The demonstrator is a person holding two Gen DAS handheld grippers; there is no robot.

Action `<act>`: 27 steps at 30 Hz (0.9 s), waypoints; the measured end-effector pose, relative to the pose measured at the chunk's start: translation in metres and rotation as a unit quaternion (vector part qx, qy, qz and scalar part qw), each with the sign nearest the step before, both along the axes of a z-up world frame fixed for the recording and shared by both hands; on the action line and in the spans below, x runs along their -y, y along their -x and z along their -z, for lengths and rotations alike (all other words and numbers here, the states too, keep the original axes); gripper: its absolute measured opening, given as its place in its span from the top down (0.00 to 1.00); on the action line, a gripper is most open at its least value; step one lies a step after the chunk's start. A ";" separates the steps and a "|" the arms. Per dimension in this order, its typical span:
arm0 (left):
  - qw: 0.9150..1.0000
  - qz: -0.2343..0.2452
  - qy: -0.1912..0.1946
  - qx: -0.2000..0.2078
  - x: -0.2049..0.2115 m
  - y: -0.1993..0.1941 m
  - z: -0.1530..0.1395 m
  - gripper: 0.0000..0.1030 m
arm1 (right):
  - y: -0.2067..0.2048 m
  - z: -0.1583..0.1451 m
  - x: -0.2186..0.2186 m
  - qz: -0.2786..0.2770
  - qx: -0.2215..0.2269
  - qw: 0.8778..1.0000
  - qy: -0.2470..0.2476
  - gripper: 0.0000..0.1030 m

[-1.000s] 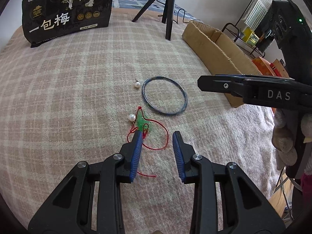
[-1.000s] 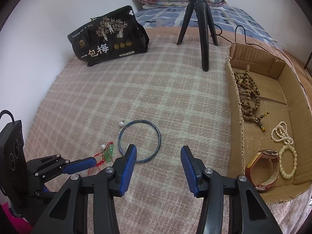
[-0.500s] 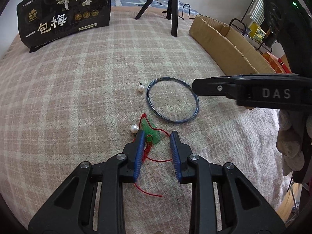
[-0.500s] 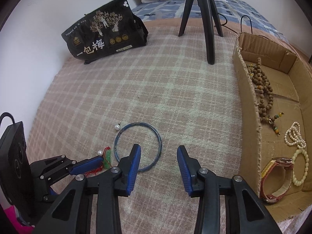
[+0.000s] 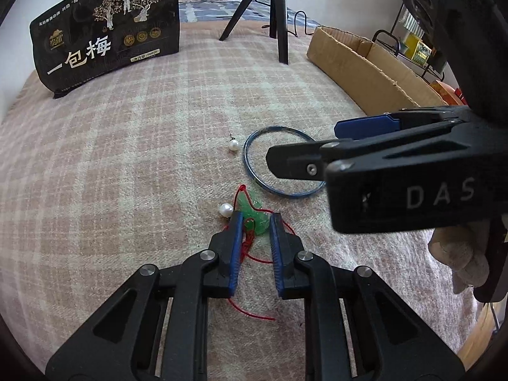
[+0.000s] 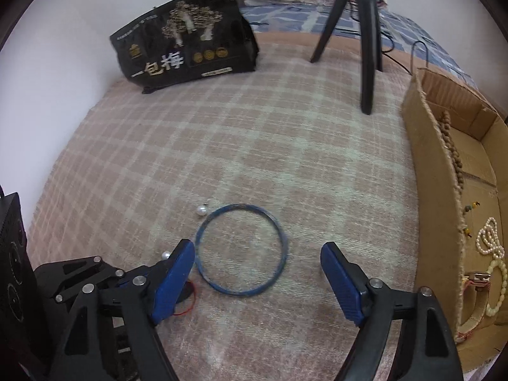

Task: Organize jewelry
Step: 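Close the left gripper on the jade pendant while the right grips the bangle rim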

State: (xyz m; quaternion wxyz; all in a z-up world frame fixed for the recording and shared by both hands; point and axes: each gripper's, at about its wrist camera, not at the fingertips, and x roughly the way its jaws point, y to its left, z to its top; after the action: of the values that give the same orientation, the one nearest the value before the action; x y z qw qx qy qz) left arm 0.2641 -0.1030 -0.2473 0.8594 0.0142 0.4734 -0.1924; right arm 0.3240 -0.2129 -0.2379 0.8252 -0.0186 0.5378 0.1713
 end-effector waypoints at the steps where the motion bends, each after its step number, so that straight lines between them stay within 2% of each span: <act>1: 1.000 0.000 0.002 -0.001 -0.002 0.001 0.000 0.85 | 0.001 0.001 -0.003 -0.005 0.003 1.000 0.010 0.19; 12: 1.000 -0.003 0.011 -0.007 -0.026 0.016 0.000 0.85 | 0.000 0.012 -0.019 -0.022 -0.007 0.999 0.037 0.18; 17: 1.000 -0.001 0.011 -0.005 -0.028 0.019 0.000 0.85 | -0.001 0.015 -0.027 -0.034 -0.003 0.997 0.067 0.18; 20: 1.000 -0.001 0.010 -0.005 -0.030 0.020 -0.001 0.85 | -0.001 0.016 -0.029 -0.041 -0.003 0.996 0.078 0.21; 23: 1.000 -0.005 0.016 -0.009 -0.032 0.020 -0.001 0.85 | -0.002 0.015 -0.027 -0.039 -0.003 0.996 0.078 0.28; 27: 1.000 -0.012 0.022 -0.012 -0.033 0.019 -0.003 0.85 | 0.000 0.014 -0.028 -0.040 0.001 0.996 0.082 0.29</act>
State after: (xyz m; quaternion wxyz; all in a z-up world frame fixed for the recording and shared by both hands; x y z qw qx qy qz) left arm 0.2449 -0.0702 -0.2446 0.8561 -0.0129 0.4792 -0.1930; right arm 0.3245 -0.1853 -0.2518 0.8142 -0.1080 0.5479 0.1590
